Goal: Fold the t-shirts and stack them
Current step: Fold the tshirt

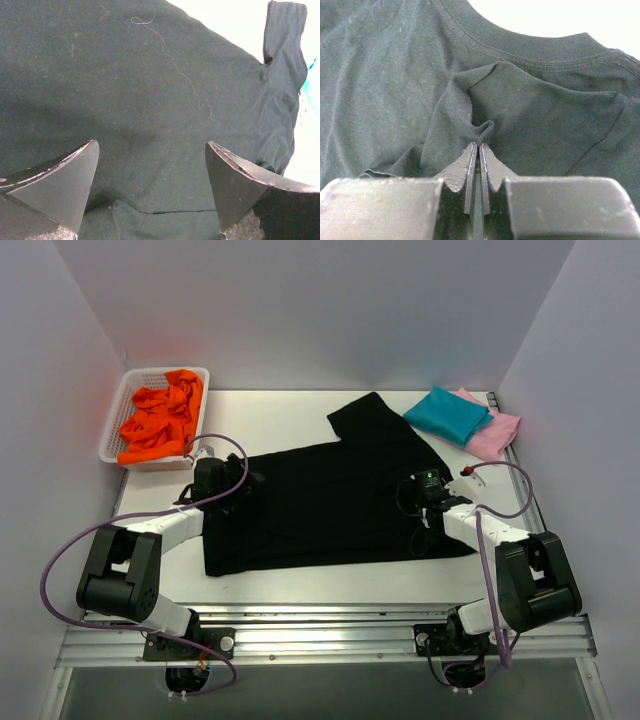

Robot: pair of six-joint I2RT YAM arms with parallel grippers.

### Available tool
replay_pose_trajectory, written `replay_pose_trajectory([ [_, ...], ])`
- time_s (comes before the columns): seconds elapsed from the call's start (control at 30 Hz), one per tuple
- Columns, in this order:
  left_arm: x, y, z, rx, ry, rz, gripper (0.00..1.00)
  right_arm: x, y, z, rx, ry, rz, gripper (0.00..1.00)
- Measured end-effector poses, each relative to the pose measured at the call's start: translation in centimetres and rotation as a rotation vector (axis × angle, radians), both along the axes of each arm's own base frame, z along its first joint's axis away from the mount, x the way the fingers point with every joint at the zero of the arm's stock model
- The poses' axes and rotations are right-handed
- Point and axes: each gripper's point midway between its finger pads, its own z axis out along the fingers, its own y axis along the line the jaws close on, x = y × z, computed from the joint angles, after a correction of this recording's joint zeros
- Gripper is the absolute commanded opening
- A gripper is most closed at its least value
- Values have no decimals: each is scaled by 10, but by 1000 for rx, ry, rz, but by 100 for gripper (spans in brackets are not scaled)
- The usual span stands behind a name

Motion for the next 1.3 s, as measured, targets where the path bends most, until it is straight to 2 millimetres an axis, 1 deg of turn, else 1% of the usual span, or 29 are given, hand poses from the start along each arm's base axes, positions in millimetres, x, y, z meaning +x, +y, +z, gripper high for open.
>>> replay_pose_trajectory([
  [0.17, 0, 0, 0, -1, 0, -1, 96, 3, -1, 2, 0, -8, -1, 0],
  [0.27, 0, 0, 0, -1, -1, -1, 96, 10, 1, 11, 2, -28, 0, 0],
  [0.37, 0, 0, 0, -1, 0, 0, 96, 27, 3, 27, 4, -67, -2, 0],
  [0.43, 1, 0, -3, 0, 5, 0, 96, 44, 5, 37, 3, -92, -3, 0],
  [0.53, 0, 0, -9, 3, 20, 0, 96, 66, 6, 41, -4, -102, -4, 0],
  [0.63, 0, 0, -10, 4, 22, 0, 96, 86, 5, 32, -14, -85, -8, 0],
  [0.73, -1, 0, -10, 5, 24, -1, 96, 99, -1, 13, -16, -51, -23, 0],
  [0.87, -1, 0, -10, 6, 26, -1, 96, 114, -12, -18, -10, 7, -49, 0],
  [0.9, -1, 0, -9, 6, 24, -1, 96, 120, -15, -22, -13, 7, -58, 0],
  [0.93, -1, 0, -9, 6, 22, -1, 96, 127, -15, -21, -7, -1, -58, 0],
  [1.0, -1, 0, -7, 5, 18, -1, 96, 135, -15, -20, -4, -12, -59, 0],
  [1.07, -1, 0, -5, 5, 13, -1, 96, 138, -15, -20, -2, -18, -59, 0],
  [1.1, -1, 0, -5, 5, 12, -1, 96, 139, -15, -20, -2, -17, -59, 4],
  [1.13, -1, 0, -5, 6, 12, -2, 96, 139, -14, -20, -1, -18, -59, 11],
  [1.17, -1, 0, -5, 8, 12, -3, 96, 140, -14, -20, 0, -20, -59, 21],
  [1.2, -1, 0, -5, 9, 11, -4, 96, 141, -14, -18, 3, -23, -60, 47],
  [1.23, -1, 1, -5, 11, 11, -4, 96, 145, -13, -16, 7, -31, -59, 60],
  [1.3, 0, 3, -6, 21, 9, 3, 96, 152, -11, -9, 4, -48, -45, 81],
])
